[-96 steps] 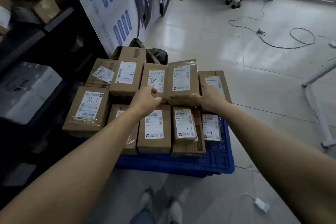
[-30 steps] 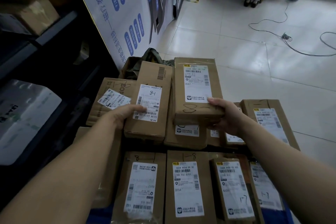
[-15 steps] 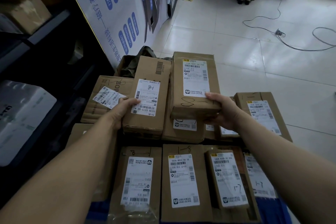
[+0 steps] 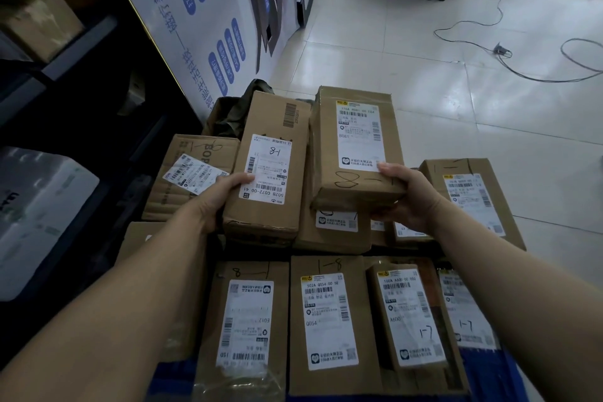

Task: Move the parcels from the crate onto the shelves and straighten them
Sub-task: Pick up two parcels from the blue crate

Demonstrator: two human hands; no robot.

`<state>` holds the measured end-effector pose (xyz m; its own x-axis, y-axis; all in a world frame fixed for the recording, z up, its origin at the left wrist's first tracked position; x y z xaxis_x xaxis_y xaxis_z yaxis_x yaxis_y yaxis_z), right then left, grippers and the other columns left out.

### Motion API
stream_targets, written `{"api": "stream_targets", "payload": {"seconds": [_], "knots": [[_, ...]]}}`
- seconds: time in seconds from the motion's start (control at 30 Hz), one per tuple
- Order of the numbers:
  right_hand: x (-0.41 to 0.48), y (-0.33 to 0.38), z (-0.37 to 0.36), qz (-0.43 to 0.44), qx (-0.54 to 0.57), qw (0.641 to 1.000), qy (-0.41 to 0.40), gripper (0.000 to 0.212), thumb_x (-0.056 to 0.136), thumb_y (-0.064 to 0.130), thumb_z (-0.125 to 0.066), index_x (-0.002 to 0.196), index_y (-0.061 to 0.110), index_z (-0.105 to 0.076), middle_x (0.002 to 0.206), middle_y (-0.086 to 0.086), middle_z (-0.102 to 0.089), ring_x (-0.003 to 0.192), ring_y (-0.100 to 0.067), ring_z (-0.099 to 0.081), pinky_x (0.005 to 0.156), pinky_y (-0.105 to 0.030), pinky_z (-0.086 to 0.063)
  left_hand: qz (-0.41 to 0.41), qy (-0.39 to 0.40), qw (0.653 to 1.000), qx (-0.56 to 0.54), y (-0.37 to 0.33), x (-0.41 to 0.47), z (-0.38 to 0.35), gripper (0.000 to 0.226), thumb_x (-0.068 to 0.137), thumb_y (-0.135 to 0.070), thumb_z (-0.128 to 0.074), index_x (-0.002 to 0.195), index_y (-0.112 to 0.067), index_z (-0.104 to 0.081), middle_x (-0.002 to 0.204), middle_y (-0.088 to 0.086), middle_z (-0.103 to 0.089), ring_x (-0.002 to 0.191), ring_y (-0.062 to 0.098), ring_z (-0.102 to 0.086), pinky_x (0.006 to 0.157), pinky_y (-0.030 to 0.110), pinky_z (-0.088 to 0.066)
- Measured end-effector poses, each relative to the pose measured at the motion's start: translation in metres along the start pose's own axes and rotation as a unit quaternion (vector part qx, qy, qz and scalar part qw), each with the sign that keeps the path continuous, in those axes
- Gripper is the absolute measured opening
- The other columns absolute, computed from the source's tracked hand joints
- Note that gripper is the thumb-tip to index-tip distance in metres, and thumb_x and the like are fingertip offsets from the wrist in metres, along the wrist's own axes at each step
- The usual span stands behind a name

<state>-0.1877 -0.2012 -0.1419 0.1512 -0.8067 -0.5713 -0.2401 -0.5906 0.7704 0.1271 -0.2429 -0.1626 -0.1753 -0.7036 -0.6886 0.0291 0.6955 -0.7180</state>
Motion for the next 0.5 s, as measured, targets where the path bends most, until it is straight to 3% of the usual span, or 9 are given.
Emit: {"api": "stream_targets", "payload": {"seconds": [0.1, 0.2, 0.27, 0.4, 0.5], "knots": [[0.0, 0.0, 0.005, 0.001, 0.002, 1.0, -0.001, 0.05, 0.073, 0.04, -0.061, 0.118, 0.018, -0.062, 0.109, -0.011, -0.069, 0.102, -0.03, -0.062, 0.09, -0.05, -0.049, -0.03, 0.007, 0.999, -0.03, -0.001, 0.0, -0.002, 0.047, 0.078, -0.036, -0.068, 0.117, -0.009, -0.062, 0.111, 0.016, -0.069, 0.089, 0.026, -0.069, 0.074, 0.034, -0.058], [-0.001, 0.0, 0.004, -0.005, -0.005, 1.0, -0.011, 0.051, 0.071, 0.041, -0.063, 0.116, 0.017, -0.062, 0.107, -0.011, -0.069, 0.1, -0.029, -0.062, 0.085, -0.046, -0.052, -0.041, 0.003, 0.999, -0.027, -0.007, -0.004, -0.001, 0.09, 0.053, -0.042, -0.082, 0.131, -0.008, -0.051, 0.115, 0.018, -0.068, 0.104, 0.032, -0.065, 0.085, 0.04, -0.055], [-0.003, 0.002, -0.001, -0.005, -0.017, 1.0, -0.025, 0.054, 0.069, 0.042, -0.066, 0.116, 0.017, -0.062, 0.105, -0.011, -0.069, 0.098, -0.028, -0.063, 0.081, -0.043, -0.054, -0.058, 0.005, 0.998, -0.027, -0.016, -0.012, -0.002, 0.081, 0.057, -0.039, -0.078, 0.128, -0.007, -0.055, 0.117, 0.019, -0.067, 0.103, 0.032, -0.065, 0.086, 0.04, -0.054], [-0.012, 0.017, -0.017, 0.01, -0.056, 0.998, -0.036, 0.071, 0.064, 0.046, -0.072, 0.126, 0.015, -0.056, 0.119, -0.016, -0.065, 0.104, -0.031, -0.061, 0.082, -0.044, -0.055, -0.079, 0.015, 0.995, -0.057, -0.039, -0.045, -0.009, 0.037, 0.082, -0.032, -0.061, 0.112, -0.01, -0.064, 0.103, 0.013, -0.073, 0.082, 0.022, -0.071, 0.069, 0.031, -0.059], [-0.029, 0.044, -0.031, 0.037, -0.075, 0.996, -0.035, 0.083, 0.057, 0.05, -0.076, 0.128, 0.015, -0.053, 0.126, -0.018, -0.06, 0.1, -0.031, -0.06, 0.074, -0.04, -0.055, -0.101, 0.006, 0.992, -0.07, -0.059, -0.076, -0.01, 0.034, 0.086, -0.033, -0.058, 0.111, -0.012, -0.065, 0.107, 0.013, -0.072, 0.088, 0.023, -0.07, 0.082, 0.036, -0.056]]}}
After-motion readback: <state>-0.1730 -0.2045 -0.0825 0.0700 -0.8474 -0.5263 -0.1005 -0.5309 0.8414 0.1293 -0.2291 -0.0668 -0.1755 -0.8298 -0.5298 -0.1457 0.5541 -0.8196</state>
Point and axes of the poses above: each hand's wrist, its own x-axis towards the middle knuckle, its own z-axis out of the back of the hand, y = z × x, the point moved 4 cm from there along x, towards the middle knuckle
